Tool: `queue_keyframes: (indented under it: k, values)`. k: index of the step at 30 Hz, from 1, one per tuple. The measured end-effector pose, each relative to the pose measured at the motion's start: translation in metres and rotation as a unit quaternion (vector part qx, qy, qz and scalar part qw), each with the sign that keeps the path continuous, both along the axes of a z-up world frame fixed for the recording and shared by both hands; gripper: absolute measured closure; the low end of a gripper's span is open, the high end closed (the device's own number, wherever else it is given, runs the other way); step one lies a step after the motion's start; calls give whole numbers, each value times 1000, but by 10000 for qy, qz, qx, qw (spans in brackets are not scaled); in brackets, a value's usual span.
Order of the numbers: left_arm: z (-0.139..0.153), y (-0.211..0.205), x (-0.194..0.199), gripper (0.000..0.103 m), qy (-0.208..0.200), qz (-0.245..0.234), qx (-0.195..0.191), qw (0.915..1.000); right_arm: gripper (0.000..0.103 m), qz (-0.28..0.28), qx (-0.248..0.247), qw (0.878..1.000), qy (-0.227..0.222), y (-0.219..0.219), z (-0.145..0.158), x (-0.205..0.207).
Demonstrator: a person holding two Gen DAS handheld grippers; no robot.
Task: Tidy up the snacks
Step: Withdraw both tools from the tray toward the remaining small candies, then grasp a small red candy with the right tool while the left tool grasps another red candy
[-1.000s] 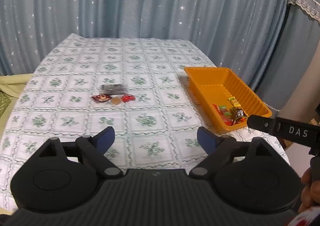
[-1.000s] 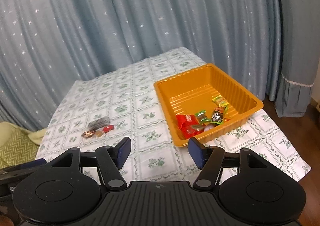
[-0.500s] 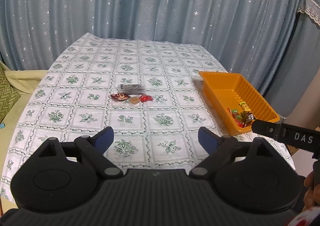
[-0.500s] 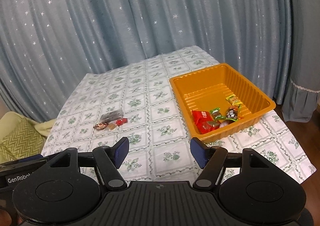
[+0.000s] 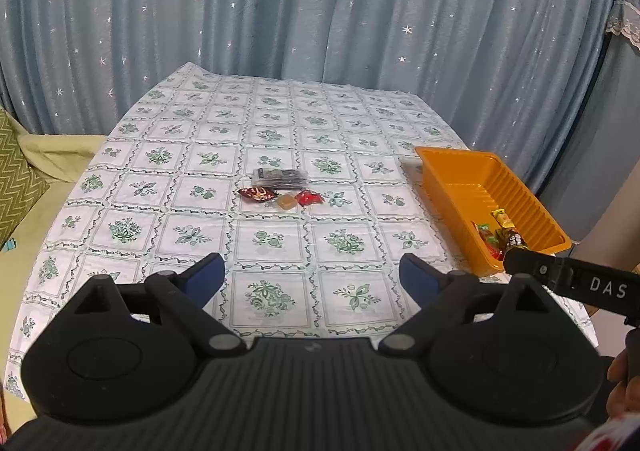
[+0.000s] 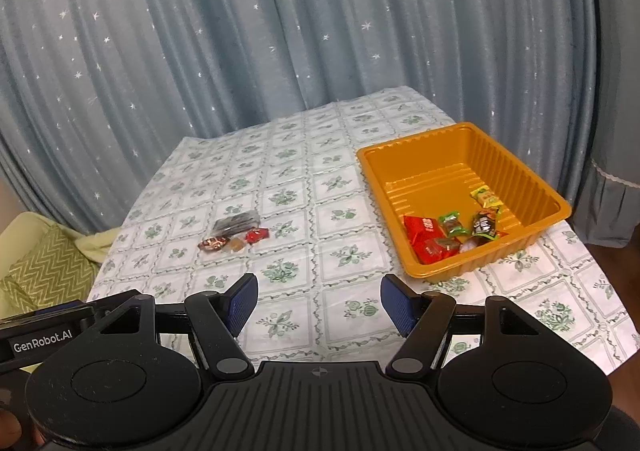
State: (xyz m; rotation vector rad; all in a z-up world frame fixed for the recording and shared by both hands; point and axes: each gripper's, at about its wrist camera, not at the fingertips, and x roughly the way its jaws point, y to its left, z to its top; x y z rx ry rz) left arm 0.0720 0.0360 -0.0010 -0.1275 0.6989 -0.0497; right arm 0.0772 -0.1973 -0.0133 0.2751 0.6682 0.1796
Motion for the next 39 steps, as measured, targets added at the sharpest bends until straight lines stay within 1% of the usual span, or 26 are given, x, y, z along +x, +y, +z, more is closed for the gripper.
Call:
queue_keyframes:
  k: [7,14,20,24,30,33,36,37,39]
  values:
    - [-6,14,8,10,53,70,57,9999,35,158,-51,9999,41,15,-6,12]
    - [-14,38,33,10,110,158,177,9997,35,440,-186,9988,79,39,-19,37]
    - [-29,60,68,10,174,186,298,9992,35,649,-288,9974,114,61,-34,74]
    - [-43,73,96,10,224,182,387,9988,35,804,-387,9959,181,76,-50,105]
    - [-68,81,138,10,239,38,516,9984,35,990,-531,9935,170,93,-75,148]
    - [-82,82,158,12,255,-74,595,9979,35,1060,-575,9925,195,100,-88,170]
    - [-96,83,175,13,270,-148,689,9971,39,1155,-661,9909,195,108,-101,190]
    - [-99,85,179,13,281,-149,693,9971,44,1198,-672,9903,196,110,-105,195]
    - [-105,88,185,13,278,-139,632,9975,48,1274,-708,9891,220,115,-114,206]
